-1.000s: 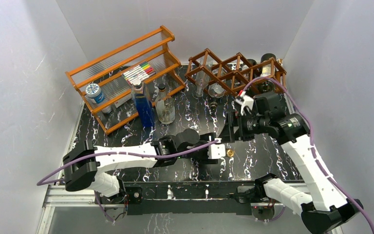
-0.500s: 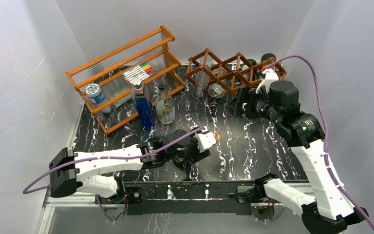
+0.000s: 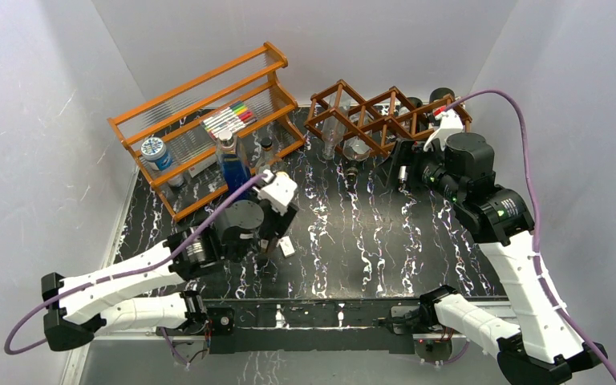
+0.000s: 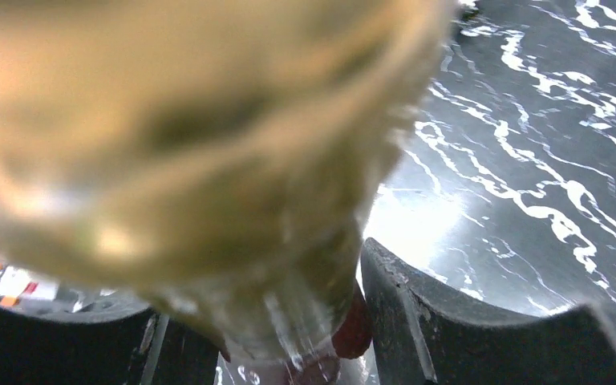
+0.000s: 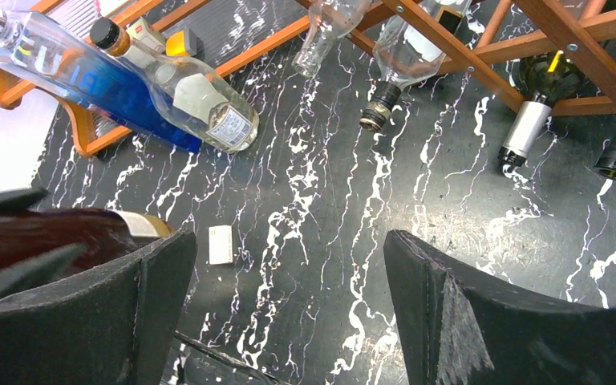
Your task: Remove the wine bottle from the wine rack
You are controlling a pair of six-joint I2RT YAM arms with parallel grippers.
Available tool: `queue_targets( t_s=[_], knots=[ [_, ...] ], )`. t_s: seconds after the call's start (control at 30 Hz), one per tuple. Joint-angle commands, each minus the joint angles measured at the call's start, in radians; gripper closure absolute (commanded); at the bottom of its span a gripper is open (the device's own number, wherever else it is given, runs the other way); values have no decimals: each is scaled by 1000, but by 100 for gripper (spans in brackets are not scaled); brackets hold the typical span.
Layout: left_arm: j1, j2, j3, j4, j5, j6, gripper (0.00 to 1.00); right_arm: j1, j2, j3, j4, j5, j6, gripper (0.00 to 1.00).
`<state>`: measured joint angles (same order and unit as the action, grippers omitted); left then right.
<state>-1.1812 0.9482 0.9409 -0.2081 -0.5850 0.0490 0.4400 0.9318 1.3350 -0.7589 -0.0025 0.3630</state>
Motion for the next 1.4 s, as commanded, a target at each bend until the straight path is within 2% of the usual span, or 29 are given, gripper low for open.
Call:
queue_targets(
  t_s=[0.0, 0.17, 0.23, 0.47, 0.6, 0.67, 0.87, 1.03, 1.37],
  knots=[
    [100, -37, 170, -10, -125, -61, 100, 3, -4, -15, 79, -10, -6, 2],
    [371, -30, 152, -74, 83, -164, 100, 3, 3, -39, 98, -18, -1, 2],
    [424, -62, 111, -50, 76, -182, 100, 3, 1, -40, 95, -15, -1, 2],
    [545, -157, -26, 101, -88, -162, 100, 3, -7, -71, 102, -14, 0, 2],
    [651, -172, -103, 296, -138, -112, 100, 3, 3, -86, 115, -35, 5, 2],
    [713, -163, -138, 383, -106, -109, 100, 2, 9, -89, 121, -42, 7, 2],
    [882, -88, -163, 511, 21, -168, 100, 2, 9, -79, 102, -42, 4, 2],
    [946, -51, -191, 585, 83, -192, 100, 3, -2, -76, 78, -25, -2, 2],
    [957, -9, -272, 720, 190, -196, 100, 3, 5, -89, 98, -41, 17, 2]
  ],
)
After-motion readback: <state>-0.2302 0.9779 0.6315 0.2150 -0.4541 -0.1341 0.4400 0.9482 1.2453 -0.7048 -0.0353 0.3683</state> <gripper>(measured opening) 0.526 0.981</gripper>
